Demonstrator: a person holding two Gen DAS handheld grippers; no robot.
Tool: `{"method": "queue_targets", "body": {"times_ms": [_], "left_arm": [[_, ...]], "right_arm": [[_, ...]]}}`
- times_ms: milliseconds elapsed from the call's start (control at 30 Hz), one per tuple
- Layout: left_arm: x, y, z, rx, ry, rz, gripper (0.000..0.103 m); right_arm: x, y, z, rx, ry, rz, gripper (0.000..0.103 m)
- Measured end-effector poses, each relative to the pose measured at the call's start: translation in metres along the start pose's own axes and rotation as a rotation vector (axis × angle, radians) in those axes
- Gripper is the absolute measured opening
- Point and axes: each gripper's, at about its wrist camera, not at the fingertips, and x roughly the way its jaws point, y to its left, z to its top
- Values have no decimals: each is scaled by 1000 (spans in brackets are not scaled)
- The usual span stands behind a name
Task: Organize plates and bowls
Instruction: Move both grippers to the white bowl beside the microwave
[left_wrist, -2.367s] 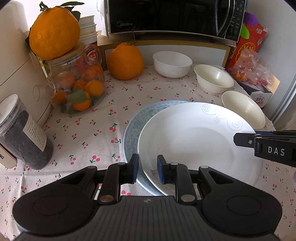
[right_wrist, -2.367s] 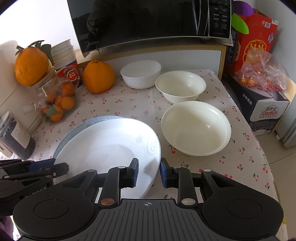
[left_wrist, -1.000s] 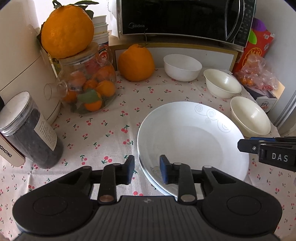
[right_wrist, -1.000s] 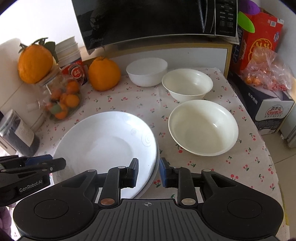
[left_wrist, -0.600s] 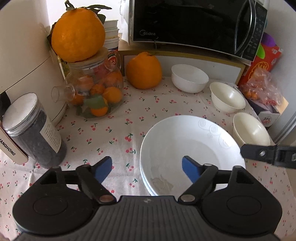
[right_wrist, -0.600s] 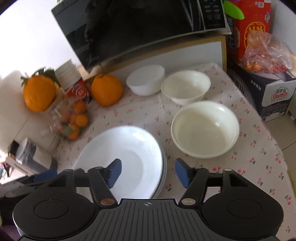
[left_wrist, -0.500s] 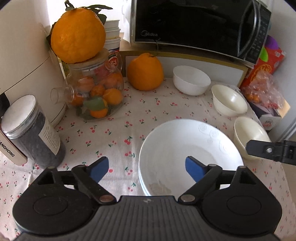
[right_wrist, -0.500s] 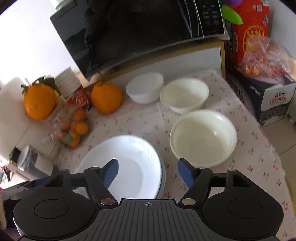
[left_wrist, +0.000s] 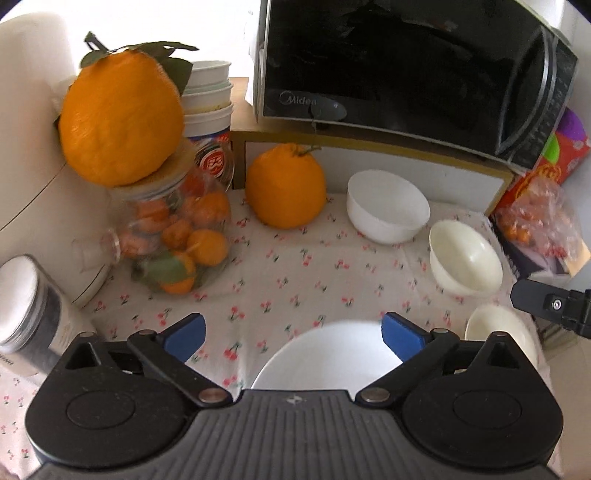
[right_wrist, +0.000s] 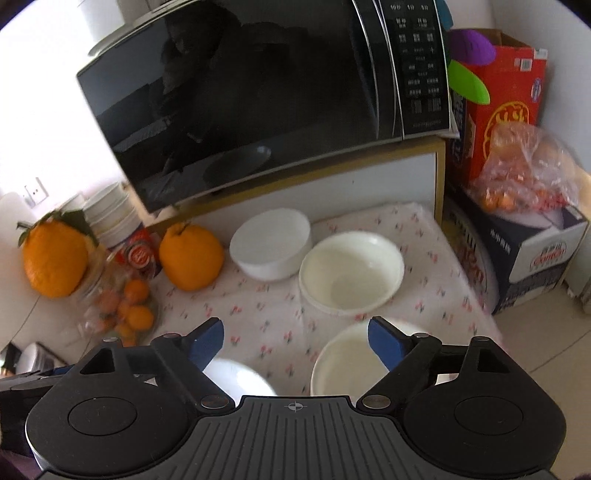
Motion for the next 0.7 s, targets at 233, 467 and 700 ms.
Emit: {"method": "queue_targets", "body": {"times_ms": [233, 467, 700], "left_arm": [[24, -4, 25, -84, -9, -52, 102], [59, -5, 33, -202, -5, -131, 100], [80, -12, 42, -309, -41, -204, 90]], "right_arm": [[22, -4, 29, -13, -24, -29, 91], [50, -6, 54, -32, -31, -45, 91], [93, -3, 70, -48, -25, -18, 91]]}}
